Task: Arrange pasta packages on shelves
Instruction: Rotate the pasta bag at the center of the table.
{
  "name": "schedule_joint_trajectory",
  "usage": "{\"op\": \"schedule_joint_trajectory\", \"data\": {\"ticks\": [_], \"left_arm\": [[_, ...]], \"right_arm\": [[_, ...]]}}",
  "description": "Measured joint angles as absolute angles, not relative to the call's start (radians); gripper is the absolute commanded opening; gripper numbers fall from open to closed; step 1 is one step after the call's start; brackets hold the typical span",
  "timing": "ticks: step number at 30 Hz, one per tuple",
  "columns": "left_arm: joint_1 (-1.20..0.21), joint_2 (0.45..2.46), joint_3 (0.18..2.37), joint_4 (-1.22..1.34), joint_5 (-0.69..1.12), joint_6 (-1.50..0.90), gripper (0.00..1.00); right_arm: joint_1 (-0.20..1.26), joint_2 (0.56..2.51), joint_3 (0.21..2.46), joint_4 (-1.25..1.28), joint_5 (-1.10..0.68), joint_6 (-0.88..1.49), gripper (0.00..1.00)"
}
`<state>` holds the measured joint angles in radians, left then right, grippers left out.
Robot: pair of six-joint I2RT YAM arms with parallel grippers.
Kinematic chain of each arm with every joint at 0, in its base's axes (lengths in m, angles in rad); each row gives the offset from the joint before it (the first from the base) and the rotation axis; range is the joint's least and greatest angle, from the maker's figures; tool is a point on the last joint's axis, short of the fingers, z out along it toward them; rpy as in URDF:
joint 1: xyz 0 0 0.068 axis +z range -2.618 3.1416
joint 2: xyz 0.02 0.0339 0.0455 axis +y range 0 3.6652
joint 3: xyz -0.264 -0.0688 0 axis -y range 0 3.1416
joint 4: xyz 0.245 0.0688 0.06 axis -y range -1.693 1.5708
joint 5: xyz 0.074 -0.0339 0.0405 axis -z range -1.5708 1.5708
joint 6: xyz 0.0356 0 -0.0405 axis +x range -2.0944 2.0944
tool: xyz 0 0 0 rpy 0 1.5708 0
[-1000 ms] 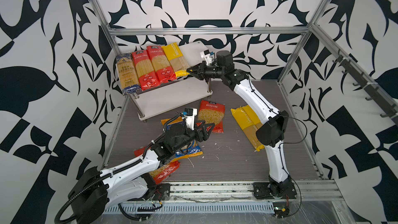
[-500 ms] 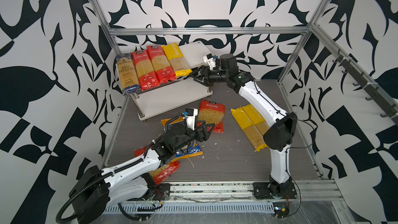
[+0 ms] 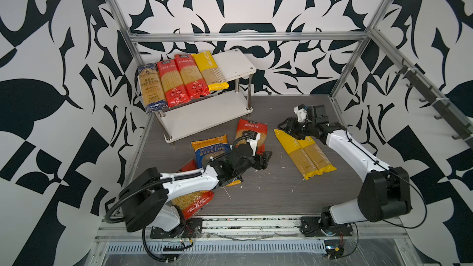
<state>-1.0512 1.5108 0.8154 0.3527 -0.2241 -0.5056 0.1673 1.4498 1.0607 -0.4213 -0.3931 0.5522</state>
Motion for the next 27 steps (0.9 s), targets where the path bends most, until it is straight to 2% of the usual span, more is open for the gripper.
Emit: {"op": "schedule_joint_trajectory", "data": {"ticks": [5, 11, 17, 21, 27], "left_arm": [[-1.061, 1.621, 0.866, 0.314, -0.244, -0.51, 0.78], [-1.061, 1.63, 0.865, 0.313, -0.252, -0.526, 0.78], [-1.061, 1.622, 0.841, 0.323, -0.259, -0.532, 0.78], [-1.06, 1.61, 0.822, 0.326, -0.271, -0.532, 0.79], [-1.06, 1.58, 0.814, 0.329, -0.281, -0.527, 0.79]], "right_arm": [[0.136, 1.481, 0.98, -0.477, -0.178, 0.443, 0.64], [0.125, 1.536, 0.952, -0.481, -0.016, 0.396, 0.66], [0.12, 1.552, 0.874, -0.445, -0.006, 0.406, 0.62], [0.137, 1.481, 0.781, -0.381, -0.043, 0.474, 0.58], [0.353, 1.354, 0.67, -0.344, -0.087, 0.655, 0.6]]}}
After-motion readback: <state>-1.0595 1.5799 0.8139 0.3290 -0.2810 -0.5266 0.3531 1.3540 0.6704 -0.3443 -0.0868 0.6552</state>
